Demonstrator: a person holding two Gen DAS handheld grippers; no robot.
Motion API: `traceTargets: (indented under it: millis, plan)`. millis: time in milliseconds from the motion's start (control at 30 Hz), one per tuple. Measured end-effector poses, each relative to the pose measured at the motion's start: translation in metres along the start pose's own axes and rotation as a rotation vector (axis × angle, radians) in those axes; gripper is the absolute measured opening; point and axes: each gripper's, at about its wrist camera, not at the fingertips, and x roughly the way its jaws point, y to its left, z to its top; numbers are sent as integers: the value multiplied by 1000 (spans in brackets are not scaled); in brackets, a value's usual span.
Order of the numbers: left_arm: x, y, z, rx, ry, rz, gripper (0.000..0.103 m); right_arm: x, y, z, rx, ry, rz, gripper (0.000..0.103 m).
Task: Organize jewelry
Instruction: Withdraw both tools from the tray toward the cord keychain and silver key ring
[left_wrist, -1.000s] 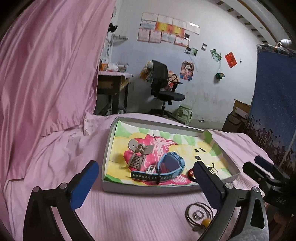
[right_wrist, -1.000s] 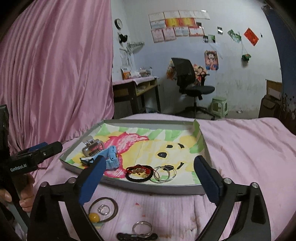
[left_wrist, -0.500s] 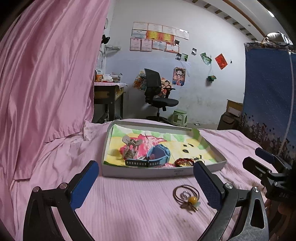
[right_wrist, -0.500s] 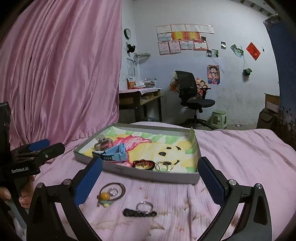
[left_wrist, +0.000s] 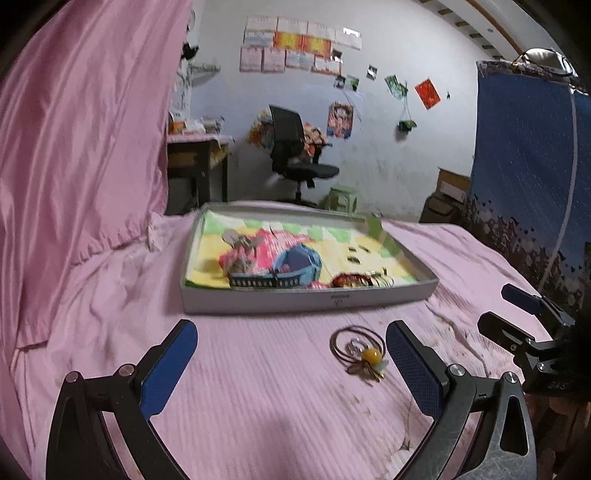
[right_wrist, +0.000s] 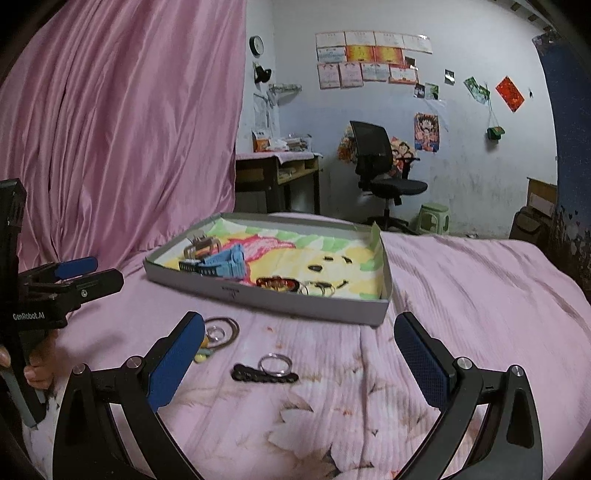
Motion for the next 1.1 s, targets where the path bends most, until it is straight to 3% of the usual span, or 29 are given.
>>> traceTargets:
  millis: [433,600,1100]
  plan:
    - [42,2,-7,-25,230,-78,102,30,-15,-19,54,178,19,101]
    - [55,4,-6,-48,286,-124,88,47,-16,-21,61,240,50,100]
    - [103,2,0,-94,457,-226,43,97,-10,-27,63,404,116,52]
